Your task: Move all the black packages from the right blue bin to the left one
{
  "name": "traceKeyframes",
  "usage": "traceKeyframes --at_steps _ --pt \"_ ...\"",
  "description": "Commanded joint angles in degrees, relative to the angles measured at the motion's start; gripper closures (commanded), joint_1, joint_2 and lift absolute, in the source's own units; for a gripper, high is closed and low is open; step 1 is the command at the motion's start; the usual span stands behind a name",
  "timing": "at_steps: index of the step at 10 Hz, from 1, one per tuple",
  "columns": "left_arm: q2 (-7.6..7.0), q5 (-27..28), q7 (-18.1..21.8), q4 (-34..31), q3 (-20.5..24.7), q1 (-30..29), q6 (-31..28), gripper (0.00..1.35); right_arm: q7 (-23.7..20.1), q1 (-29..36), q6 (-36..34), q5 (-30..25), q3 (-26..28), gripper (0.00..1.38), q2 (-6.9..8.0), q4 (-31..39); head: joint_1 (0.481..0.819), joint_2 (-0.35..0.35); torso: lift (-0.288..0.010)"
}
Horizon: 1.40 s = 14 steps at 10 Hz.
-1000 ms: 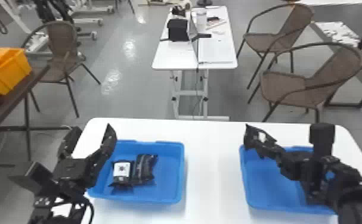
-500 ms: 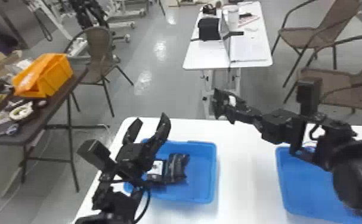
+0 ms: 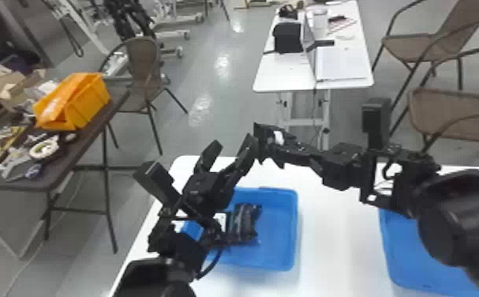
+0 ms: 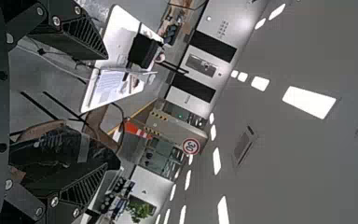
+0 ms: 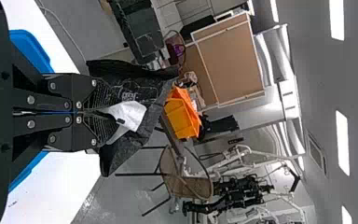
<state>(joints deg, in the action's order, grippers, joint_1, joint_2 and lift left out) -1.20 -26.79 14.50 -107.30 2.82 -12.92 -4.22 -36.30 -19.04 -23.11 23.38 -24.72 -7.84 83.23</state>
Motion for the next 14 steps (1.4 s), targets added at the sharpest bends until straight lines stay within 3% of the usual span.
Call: traceKeyframes --at_steps 1,4,6,7,9,10,11,14 --pt "0.14 -0.02 0.09 -0.19 0.08 0.08 -1.23 0.23 0.0 -0.73 0.17 0.53 -0.95 1.14 -0.07 -0.7 0.687 0.271 0.0" --pt "0.14 -0.02 2.29 -0.28 -0.62 1.05 -3.43 0.23 0.0 -1.26 0.87 0.88 -0.95 1.13 0.46 -2.37 0.689 0.269 0.0" --pt "-0.21 0.34 4.14 -0.28 -2.03 2.98 -7.91 0.23 0.0 -1.7 1.05 0.97 -0.95 1.14 0.55 -2.9 0.69 0.253 0.0" --pt "-0.82 -0.02 4.14 -0.19 -2.47 3.42 -9.32 0.23 0.0 -1.88 1.13 0.97 -1.04 1.14 0.55 -2.99 0.69 0.239 0.0" --pt "-0.74 0.25 4.05 -0.19 -2.56 3.6 -11.69 0.26 0.0 -1.97 1.22 1.23 -1.21 1.14 0.64 -3.16 0.691 0.222 0.0" --pt "-0.82 2.36 4.14 -0.28 -2.64 4.13 -12.84 0.65 0.0 -1.97 1.22 1.23 -1.12 1.14 0.64 -3.16 0.693 0.221 0.0" --pt "-1.09 2.01 3.96 -0.28 -2.47 4.57 -14.68 1.25 0.0 -1.97 1.22 1.32 -1.21 1.14 0.64 -3.16 0.695 0.219 0.0" --pt "-0.12 2.01 3.78 -0.1 -1.59 3.6 -9.85 1.22 0.0 -1.88 1.22 1.49 -1.12 1.14 0.72 -3.25 0.693 0.225 0.0"
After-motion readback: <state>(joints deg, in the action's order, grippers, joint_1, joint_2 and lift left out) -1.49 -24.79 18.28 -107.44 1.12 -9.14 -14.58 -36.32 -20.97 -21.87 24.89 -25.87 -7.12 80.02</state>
